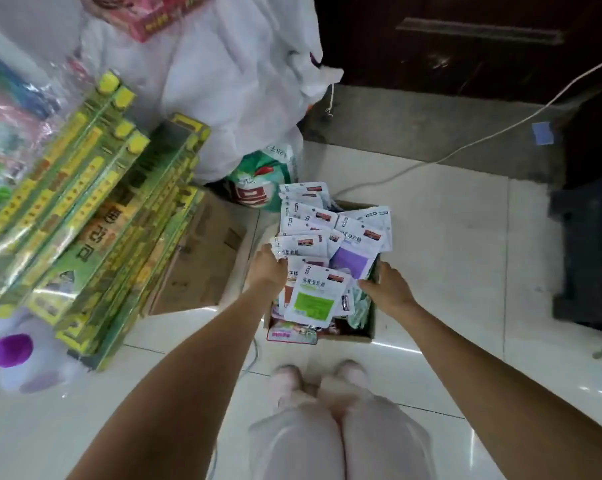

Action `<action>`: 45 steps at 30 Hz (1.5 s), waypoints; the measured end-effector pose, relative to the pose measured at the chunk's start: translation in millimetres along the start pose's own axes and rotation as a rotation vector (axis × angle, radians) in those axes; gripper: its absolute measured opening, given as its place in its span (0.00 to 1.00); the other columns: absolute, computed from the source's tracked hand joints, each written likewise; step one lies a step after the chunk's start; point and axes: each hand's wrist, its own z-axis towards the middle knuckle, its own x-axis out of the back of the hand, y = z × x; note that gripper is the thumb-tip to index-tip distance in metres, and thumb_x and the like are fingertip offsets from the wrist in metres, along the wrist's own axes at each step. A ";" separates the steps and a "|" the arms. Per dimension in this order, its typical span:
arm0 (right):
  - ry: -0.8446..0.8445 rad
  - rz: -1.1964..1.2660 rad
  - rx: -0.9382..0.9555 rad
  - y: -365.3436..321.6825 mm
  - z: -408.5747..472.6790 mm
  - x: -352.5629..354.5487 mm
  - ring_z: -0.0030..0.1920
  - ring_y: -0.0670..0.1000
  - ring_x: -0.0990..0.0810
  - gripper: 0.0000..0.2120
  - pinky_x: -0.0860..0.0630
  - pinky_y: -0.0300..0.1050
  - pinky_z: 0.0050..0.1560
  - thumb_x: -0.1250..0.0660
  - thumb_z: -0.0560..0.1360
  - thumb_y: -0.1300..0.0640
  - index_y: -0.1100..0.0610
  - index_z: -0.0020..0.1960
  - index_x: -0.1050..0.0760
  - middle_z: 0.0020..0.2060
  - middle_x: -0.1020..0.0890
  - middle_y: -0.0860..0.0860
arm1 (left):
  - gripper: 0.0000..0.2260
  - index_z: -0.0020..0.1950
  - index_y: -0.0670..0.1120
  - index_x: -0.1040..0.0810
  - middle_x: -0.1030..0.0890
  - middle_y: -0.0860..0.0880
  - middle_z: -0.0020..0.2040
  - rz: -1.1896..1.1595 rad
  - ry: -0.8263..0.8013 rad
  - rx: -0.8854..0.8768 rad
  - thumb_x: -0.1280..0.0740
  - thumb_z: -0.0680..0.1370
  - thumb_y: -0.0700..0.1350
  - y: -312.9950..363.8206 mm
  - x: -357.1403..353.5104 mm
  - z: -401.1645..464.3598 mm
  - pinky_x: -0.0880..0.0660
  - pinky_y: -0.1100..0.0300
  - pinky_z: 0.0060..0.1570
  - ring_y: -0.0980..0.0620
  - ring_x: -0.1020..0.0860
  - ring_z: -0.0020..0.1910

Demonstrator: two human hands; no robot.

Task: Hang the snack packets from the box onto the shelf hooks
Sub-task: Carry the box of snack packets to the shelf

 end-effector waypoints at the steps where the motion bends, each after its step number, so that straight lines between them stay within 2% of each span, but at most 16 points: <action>1: 0.022 0.049 0.001 7.8 17.1 -14.9 0.61 0.60 0.27 0.26 0.30 0.44 0.55 0.32 0.73 0.55 0.59 0.68 0.35 0.61 0.26 0.61 | 0.23 0.75 0.41 0.41 0.35 0.41 0.72 0.011 0.016 -0.002 0.42 0.80 0.37 -8.6 -8.6 13.0 0.33 0.52 0.67 0.42 0.32 0.68; 3: 0.068 0.108 -0.035 21.8 50.1 -39.2 0.65 0.61 0.30 0.33 0.30 0.49 0.62 0.30 0.72 0.54 0.59 0.71 0.41 0.63 0.28 0.61 | 0.27 0.77 0.43 0.48 0.40 0.42 0.75 0.030 0.009 0.028 0.43 0.80 0.36 -28.7 -27.8 44.6 0.36 0.53 0.69 0.42 0.34 0.70; 5: 0.083 0.141 -0.128 30.6 76.5 -58.9 0.69 0.62 0.37 0.40 0.34 0.54 0.68 0.31 0.73 0.53 0.62 0.75 0.50 0.69 0.36 0.63 | 0.29 0.78 0.45 0.51 0.36 0.41 0.74 0.013 -0.009 0.093 0.45 0.79 0.34 -49.6 -46.3 77.0 0.35 0.52 0.68 0.41 0.33 0.69; 7: 0.110 0.158 -0.210 37.7 97.0 -73.4 0.71 0.64 0.39 0.42 0.36 0.56 0.69 0.33 0.75 0.51 0.64 0.76 0.57 0.72 0.43 0.65 | 0.25 0.77 0.44 0.45 0.31 0.40 0.70 -0.014 -0.009 0.122 0.45 0.80 0.35 -67.2 -62.0 102.4 0.33 0.52 0.66 0.40 0.31 0.67; 10: 0.227 0.089 -0.282 47.2 117.5 -81.3 0.67 0.66 0.36 0.33 0.36 0.55 0.67 0.36 0.76 0.55 0.67 0.74 0.48 0.68 0.38 0.67 | 0.14 0.64 0.40 0.27 0.22 0.39 0.60 -0.008 0.052 0.054 0.41 0.80 0.39 -81.9 -73.0 118.9 0.29 0.58 0.51 0.40 0.24 0.59; 12: 0.289 0.040 -0.287 55.4 126.2 -79.5 0.64 0.65 0.33 0.23 0.36 0.53 0.64 0.39 0.77 0.60 0.67 0.69 0.39 0.65 0.35 0.66 | 0.11 0.57 0.39 0.22 0.19 0.39 0.54 -0.066 0.093 0.017 0.39 0.79 0.39 -87.4 -72.3 120.0 0.30 0.59 0.45 0.41 0.22 0.53; 14: 0.311 0.084 -0.280 65.3 132.9 -74.7 0.60 0.65 0.29 0.18 0.31 0.52 0.58 0.39 0.76 0.62 0.65 0.65 0.34 0.62 0.30 0.65 | 0.11 0.56 0.42 0.19 0.17 0.43 0.51 -0.221 0.071 -0.006 0.38 0.77 0.39 -96.8 -69.3 122.0 0.25 0.58 0.50 0.43 0.20 0.52; 17: 0.335 0.177 -0.279 71.7 136.6 -71.0 0.54 0.63 0.23 0.14 0.30 0.47 0.44 0.37 0.75 0.62 0.62 0.61 0.31 0.54 0.22 0.64 | 0.17 0.62 0.47 0.21 0.18 0.50 0.56 -0.442 -0.040 0.003 0.37 0.75 0.35 -111.6 -63.7 123.9 0.23 0.47 0.57 0.49 0.21 0.55; 19: 0.331 0.199 -0.271 73.8 136.3 -72.4 0.54 0.63 0.23 0.14 0.31 0.46 0.44 0.37 0.76 0.62 0.61 0.61 0.29 0.54 0.21 0.63 | 0.21 0.67 0.47 0.25 0.20 0.49 0.60 -0.508 -0.106 -0.020 0.35 0.75 0.33 -117.3 -64.3 122.7 0.23 0.48 0.55 0.49 0.21 0.57; 23: 0.336 0.262 -0.285 77.6 136.9 -72.5 0.55 0.62 0.22 0.17 0.26 0.49 0.50 0.35 0.75 0.62 0.58 0.64 0.26 0.56 0.20 0.62 | 0.24 0.69 0.50 0.29 0.20 0.45 0.60 -0.537 -0.108 -0.040 0.31 0.75 0.36 -121.8 -67.3 124.2 0.25 0.45 0.58 0.47 0.22 0.59; 26: 0.328 0.303 -0.304 77.4 136.9 -70.7 0.55 0.62 0.22 0.18 0.25 0.49 0.52 0.35 0.75 0.61 0.56 0.66 0.27 0.57 0.21 0.62 | 0.23 0.69 0.51 0.28 0.19 0.43 0.57 -0.576 -0.109 0.010 0.31 0.75 0.40 -119.2 -68.8 123.0 0.22 0.46 0.52 0.45 0.20 0.55; 31: 0.341 0.336 -0.291 77.9 136.1 -67.6 0.52 0.62 0.20 0.18 0.22 0.55 0.54 0.33 0.72 0.61 0.56 0.62 0.23 0.54 0.19 0.62 | 0.19 0.68 0.47 0.26 0.17 0.43 0.53 -0.562 -0.146 0.045 0.34 0.77 0.37 -120.2 -67.6 128.6 0.24 0.57 0.39 0.45 0.20 0.49; 36: 0.329 0.355 -0.285 81.9 137.6 -65.4 0.47 0.62 0.19 0.20 0.21 0.58 0.50 0.31 0.70 0.63 0.56 0.62 0.22 0.52 0.18 0.61 | 0.21 0.69 0.47 0.28 0.17 0.49 0.46 -0.556 -0.169 0.015 0.35 0.77 0.34 -119.9 -64.6 128.4 0.23 0.55 0.40 0.51 0.20 0.44; 39: 0.263 0.387 -0.275 84.6 140.3 -63.1 0.45 0.62 0.18 0.22 0.20 0.60 0.47 0.31 0.69 0.66 0.56 0.62 0.23 0.47 0.18 0.59 | 0.24 0.70 0.47 0.29 0.18 0.50 0.47 -0.511 -0.217 0.024 0.33 0.75 0.33 -118.1 -62.4 132.1 0.23 0.52 0.46 0.50 0.21 0.48; 41: 0.251 0.369 -0.261 86.6 142.3 -63.8 0.45 0.62 0.18 0.22 0.20 0.61 0.47 0.32 0.69 0.67 0.56 0.61 0.23 0.45 0.18 0.58 | 0.25 0.70 0.46 0.30 0.19 0.49 0.47 -0.485 -0.226 0.016 0.32 0.74 0.33 -115.8 -62.5 133.8 0.23 0.53 0.43 0.51 0.21 0.47; 45: 0.321 0.347 -0.250 87.7 144.3 -68.6 0.47 0.62 0.18 0.22 0.20 0.59 0.48 0.32 0.70 0.63 0.54 0.63 0.24 0.51 0.18 0.61 | 0.23 0.68 0.44 0.27 0.18 0.47 0.45 -0.490 -0.196 0.003 0.33 0.74 0.31 -114.2 -64.4 132.4 0.22 0.54 0.40 0.50 0.21 0.42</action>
